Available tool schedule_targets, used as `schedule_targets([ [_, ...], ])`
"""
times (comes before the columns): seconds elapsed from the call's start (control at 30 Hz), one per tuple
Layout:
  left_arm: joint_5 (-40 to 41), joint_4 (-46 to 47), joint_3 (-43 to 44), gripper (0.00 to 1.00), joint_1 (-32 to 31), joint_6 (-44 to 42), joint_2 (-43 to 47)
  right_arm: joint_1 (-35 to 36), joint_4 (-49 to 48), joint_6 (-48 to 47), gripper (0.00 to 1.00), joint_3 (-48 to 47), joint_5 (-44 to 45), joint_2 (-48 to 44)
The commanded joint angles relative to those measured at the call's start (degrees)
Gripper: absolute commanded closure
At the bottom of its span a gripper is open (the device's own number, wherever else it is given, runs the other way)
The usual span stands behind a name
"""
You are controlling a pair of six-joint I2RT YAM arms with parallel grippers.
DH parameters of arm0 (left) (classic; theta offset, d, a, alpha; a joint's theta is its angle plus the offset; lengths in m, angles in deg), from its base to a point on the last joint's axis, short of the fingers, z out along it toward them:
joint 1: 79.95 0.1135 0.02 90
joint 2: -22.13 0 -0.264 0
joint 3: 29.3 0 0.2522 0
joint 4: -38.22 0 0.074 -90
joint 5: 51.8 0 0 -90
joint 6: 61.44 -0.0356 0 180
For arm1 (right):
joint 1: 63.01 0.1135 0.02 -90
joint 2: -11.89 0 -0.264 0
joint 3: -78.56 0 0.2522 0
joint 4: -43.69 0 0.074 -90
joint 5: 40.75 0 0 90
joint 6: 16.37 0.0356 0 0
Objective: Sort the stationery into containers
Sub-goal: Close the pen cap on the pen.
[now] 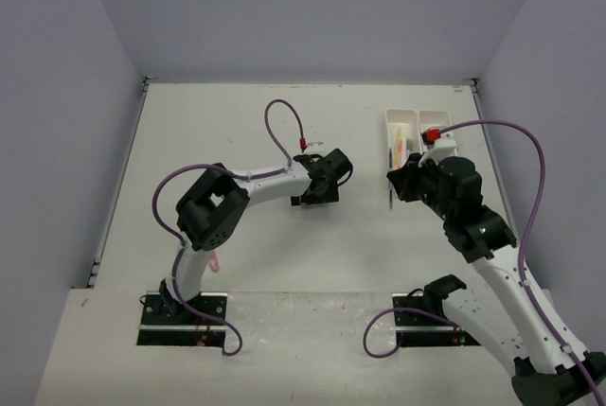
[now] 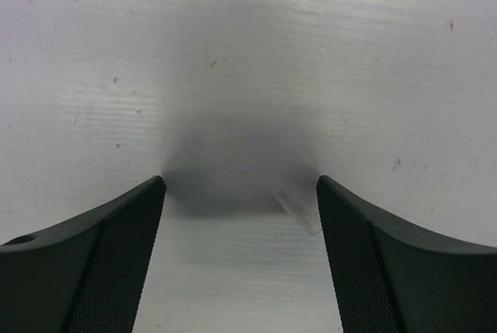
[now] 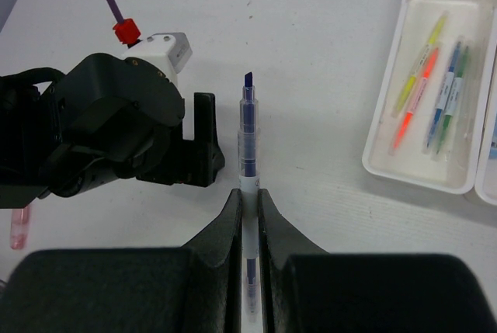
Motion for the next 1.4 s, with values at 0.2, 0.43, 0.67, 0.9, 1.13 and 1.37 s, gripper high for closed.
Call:
schedule_targets([
  [0.2,0.88,-13.81,7.03,0.31,-0.59,30.37,-6.43,-0.02,-1.17,-1.6,1.0,-0.9,-2.21,0.19],
  [0.43,-0.25,-16.56,9.95,0.39,-1.84,34.01,-8.51,-0.11,-1.58,-1.63,1.0,-0.72,-2.72,0.35],
  [0.67,-2.1,-16.4,12.41,0.53,-2.67,34.12,-10.46,-0.02,-1.55,-1.72,1.0,-0.72,-2.72,0.13],
  [0.9,-2.19,-17.33,13.29,0.68,-2.72,34.07,-12.25,-0.07,-1.54,-1.76,1.0,-0.72,-3.03,-0.18],
  [1.13,-2.75,-13.84,10.7,0.97,-2.72,31.44,-11.28,-0.11,-2.1,-1.38,1.0,-0.08,-4.3,-1.9],
  [1.37,-0.51,14.32,-12.79,1.0,-1.61,13.03,9.6,-0.11,-5.57,2.38,1.0,3.42,-15.41,-6.77],
])
